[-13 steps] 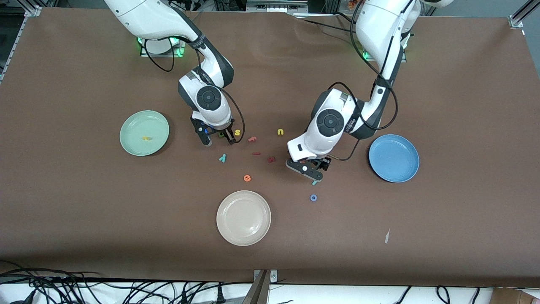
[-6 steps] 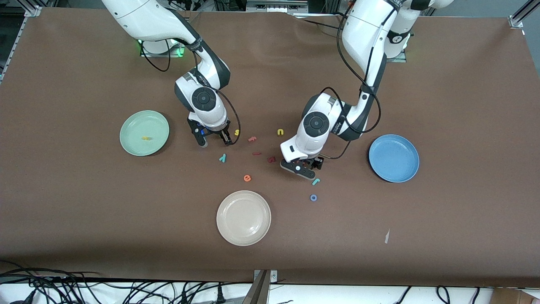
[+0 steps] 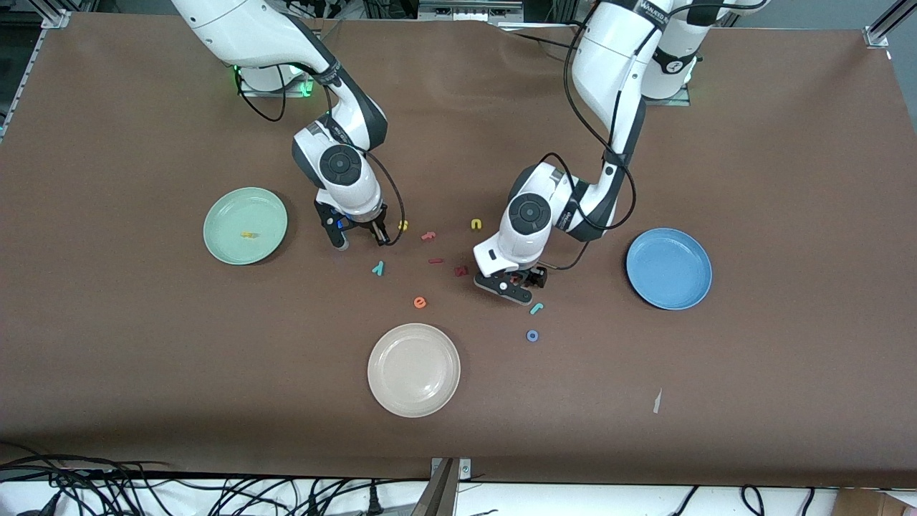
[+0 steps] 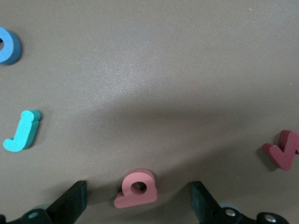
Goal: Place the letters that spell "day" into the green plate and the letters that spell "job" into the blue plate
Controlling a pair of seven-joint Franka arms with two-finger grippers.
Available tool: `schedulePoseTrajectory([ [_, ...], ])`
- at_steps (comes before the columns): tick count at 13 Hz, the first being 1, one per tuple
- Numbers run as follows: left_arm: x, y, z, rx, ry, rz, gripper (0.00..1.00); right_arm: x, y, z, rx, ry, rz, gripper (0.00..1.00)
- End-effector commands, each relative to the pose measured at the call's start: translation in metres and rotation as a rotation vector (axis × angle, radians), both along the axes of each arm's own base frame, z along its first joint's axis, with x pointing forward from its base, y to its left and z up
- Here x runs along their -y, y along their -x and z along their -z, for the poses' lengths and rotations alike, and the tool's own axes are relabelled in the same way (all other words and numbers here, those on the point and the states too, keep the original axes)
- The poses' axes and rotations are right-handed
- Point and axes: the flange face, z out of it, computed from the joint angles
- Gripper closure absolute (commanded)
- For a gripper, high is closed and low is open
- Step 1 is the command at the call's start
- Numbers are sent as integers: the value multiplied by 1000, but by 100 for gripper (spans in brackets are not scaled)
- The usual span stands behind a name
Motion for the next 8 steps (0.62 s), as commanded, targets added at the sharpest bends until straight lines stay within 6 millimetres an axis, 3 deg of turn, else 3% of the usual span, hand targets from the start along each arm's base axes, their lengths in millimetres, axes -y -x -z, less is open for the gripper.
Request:
schedulePoseTrajectory([
  [1,3,-4,7,30,-23,0,9,3,0,-17,18,1,-37,87],
  [3,3,-5,7,30,-24,0,23,29,-16,-48,5,52,-116,86],
  [6,2,-6,3,35,-21,2,49,85,-34,-86,-43,113,-259,86],
  [7,2,-7,2,36,-20,3,62,107,-35,-91,-81,129,-297,86],
  [8,2,-6,2,37,-22,5,88,132,-33,-92,-137,134,-350,86],
])
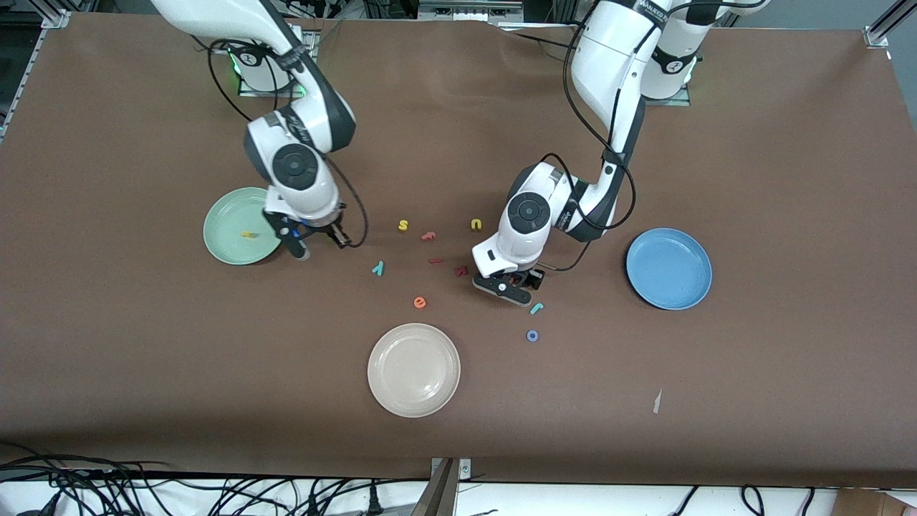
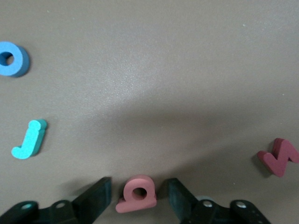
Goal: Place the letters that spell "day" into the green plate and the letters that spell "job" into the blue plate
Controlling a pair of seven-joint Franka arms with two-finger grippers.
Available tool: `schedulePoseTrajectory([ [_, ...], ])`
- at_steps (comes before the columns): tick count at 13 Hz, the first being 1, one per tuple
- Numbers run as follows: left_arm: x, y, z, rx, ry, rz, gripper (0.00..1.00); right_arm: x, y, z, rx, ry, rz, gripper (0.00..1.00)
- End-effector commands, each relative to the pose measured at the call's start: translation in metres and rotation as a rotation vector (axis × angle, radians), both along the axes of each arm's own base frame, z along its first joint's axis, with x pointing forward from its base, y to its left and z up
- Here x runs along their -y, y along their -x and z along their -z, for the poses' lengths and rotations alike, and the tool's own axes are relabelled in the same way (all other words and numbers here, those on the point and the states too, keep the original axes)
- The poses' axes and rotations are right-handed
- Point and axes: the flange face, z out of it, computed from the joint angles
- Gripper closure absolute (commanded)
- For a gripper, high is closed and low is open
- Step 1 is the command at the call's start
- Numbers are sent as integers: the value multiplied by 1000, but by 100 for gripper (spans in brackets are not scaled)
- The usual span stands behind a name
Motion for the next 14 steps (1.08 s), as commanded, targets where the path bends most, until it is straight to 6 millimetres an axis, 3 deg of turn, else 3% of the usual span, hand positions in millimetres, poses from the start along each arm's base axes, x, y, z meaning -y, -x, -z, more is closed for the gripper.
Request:
schedulePoseTrajectory([
  [1,0,-2,8,21,-28,7,100,48,20,-6,-112,15,-118,86],
  [4,-2,-5,0,50,-69,54,100,113,26,12,-164,8,-165,85],
  [5,-2,-6,-5,52,-69,53,100,146,25,19,-185,4,-170,85],
  [6,-5,-9,-9,57,-73,49,100,158,27,26,-199,-38,-192,84],
  [7,-8,-12,-17,63,-70,43,100,160,28,30,-209,-90,-185,77],
  [9,-18,-20,-34,58,-66,23,100,157,28,28,-214,-107,-175,0],
  [11,-46,-37,-59,43,-63,6,100,155,24,25,-205,-110,-190,0],
  [12,-60,-44,-72,34,-63,29,100,144,21,20,-193,-109,-201,0],
  [14,-110,-66,-93,15,-36,44,100,127,10,2,-182,-115,-233,0],
])
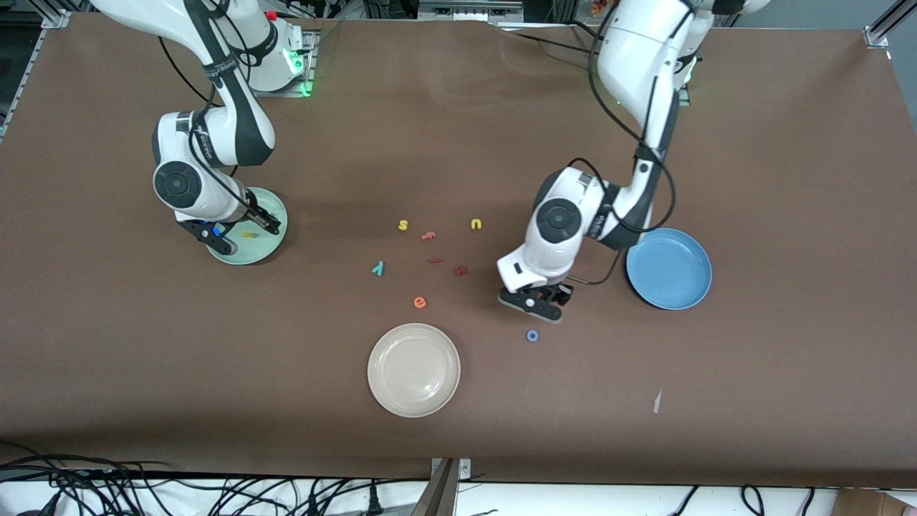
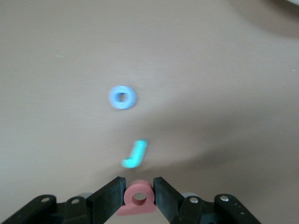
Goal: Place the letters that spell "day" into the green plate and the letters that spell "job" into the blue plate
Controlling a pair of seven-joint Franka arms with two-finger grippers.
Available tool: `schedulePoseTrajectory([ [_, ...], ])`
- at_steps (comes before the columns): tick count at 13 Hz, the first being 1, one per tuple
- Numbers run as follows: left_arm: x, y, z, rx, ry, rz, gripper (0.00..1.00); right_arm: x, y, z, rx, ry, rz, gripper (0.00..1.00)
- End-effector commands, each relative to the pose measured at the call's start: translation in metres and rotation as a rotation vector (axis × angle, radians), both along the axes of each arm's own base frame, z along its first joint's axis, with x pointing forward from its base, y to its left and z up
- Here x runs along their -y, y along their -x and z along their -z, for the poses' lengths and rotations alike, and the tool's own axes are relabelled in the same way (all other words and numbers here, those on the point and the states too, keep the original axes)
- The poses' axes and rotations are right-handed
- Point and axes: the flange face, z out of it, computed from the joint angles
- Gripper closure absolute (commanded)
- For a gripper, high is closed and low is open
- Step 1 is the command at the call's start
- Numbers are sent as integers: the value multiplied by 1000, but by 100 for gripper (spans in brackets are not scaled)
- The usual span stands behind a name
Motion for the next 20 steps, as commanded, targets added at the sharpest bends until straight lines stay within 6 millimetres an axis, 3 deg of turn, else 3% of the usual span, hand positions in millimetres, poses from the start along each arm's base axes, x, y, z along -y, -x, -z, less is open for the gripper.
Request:
schedulePoseTrajectory([
  [1,-64,-19,-32,-46,44,45,100,-17,-17,-32,32,-33,-41,0],
  [2,-87,-23,-35,-58,57,53,100,-22,-26,-43,57,-46,-72,0],
  [4,-116,-15,-40,-77,54,85,100,-43,-41,-58,106,-66,-126,0],
  [5,-141,-9,-36,-102,50,87,100,-60,-46,-60,123,-73,-154,0],
  [7,-195,6,-29,-145,55,133,100,-95,-69,-48,143,-87,-195,0],
  [9,-224,20,-17,-186,60,209,100,-133,-75,-43,161,-107,-236,0],
  [11,-246,26,-12,-203,65,234,100,-160,-67,-26,133,-127,-292,0],
  [13,-256,30,-6,-218,66,245,100,-202,-57,0,145,-162,-338,0],
  [14,-259,30,-4,-222,67,240,74,-204,-59,7,165,-169,-339,1],
  [15,-259,31,0,-228,67,239,40,-205,-61,14,177,-171,-340,2],
  [16,-259,30,-1,-227,67,237,28,-209,-61,21,199,-178,-347,9],
  [17,-258,30,-1,-225,69,233,21,-218,-59,21,221,-189,-358,18],
  [20,-249,28,-3,-214,148,168,20,-221,-62,24,239,-193,-361,23],
])
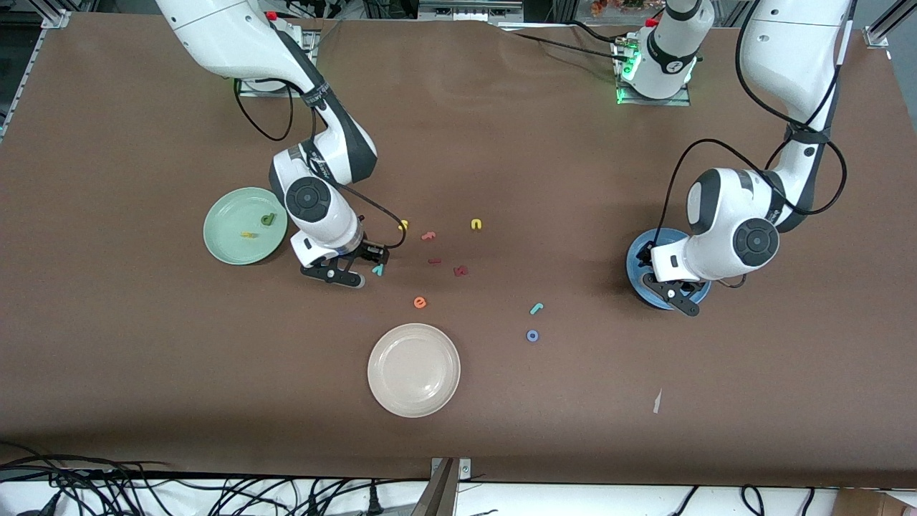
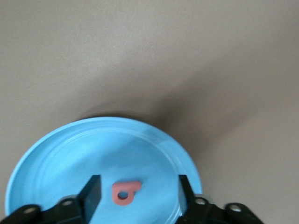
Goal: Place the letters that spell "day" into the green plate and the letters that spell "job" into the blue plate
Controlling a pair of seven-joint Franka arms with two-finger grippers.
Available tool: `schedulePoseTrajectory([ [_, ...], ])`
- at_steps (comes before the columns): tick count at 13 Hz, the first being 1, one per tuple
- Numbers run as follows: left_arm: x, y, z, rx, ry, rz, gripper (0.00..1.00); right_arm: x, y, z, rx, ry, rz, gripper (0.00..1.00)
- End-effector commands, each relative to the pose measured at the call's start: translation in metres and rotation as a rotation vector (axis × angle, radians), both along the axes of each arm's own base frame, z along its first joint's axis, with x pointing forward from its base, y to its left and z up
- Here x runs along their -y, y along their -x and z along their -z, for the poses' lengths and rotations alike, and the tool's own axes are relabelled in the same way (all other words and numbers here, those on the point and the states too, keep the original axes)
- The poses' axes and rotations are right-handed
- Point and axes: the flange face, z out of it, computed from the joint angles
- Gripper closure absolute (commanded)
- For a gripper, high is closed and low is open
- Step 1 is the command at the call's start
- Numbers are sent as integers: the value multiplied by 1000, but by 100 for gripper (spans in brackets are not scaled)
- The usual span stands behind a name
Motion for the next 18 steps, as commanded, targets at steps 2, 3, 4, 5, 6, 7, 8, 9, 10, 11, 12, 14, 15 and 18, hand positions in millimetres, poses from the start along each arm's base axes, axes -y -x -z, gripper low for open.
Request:
schedulePoseTrajectory([
  [2,25,-6,-25,42,65,-13,20,-9,-5,8,24,-20,-9,23],
  [3,44,-11,-32,61,68,10,20,-9,-7,7,40,-27,-9,23],
  [4,67,-12,-36,69,67,12,25,-9,-7,8,39,-27,-7,23],
  [5,96,-15,-40,81,62,-10,25,-8,-6,15,33,-22,-10,23],
  [6,124,-16,-43,88,57,-43,24,-9,-6,19,41,-25,-14,27],
  [7,150,-13,-37,84,49,-71,23,-11,-6,23,49,-30,-14,27],
  [8,175,-12,-33,88,44,-91,20,-10,-6,25,47,-30,-12,31],
  [9,197,-8,-29,92,39,-92,20,-10,-7,26,47,-30,-11,32],
  [10,211,-9,-26,101,34,-88,19,-10,-7,26,48,-31,-10,33],
  [11,215,-14,-23,110,30,-86,19,-10,-6,29,45,-29,-12,34],
  [12,223,-14,-16,113,29,-76,19,-13,-4,32,42,-27,-18,39],
  [14,227,-19,-2,158,35,-69,20,-18,-1,37,56,-36,-25,45],
  [15,224,-22,6,175,32,-73,21,-17,-2,37,59,-38,-23,45],
  [18,236,-37,10,238,32,-51,21,-18,-3,37,70,-43,-24,53],
])
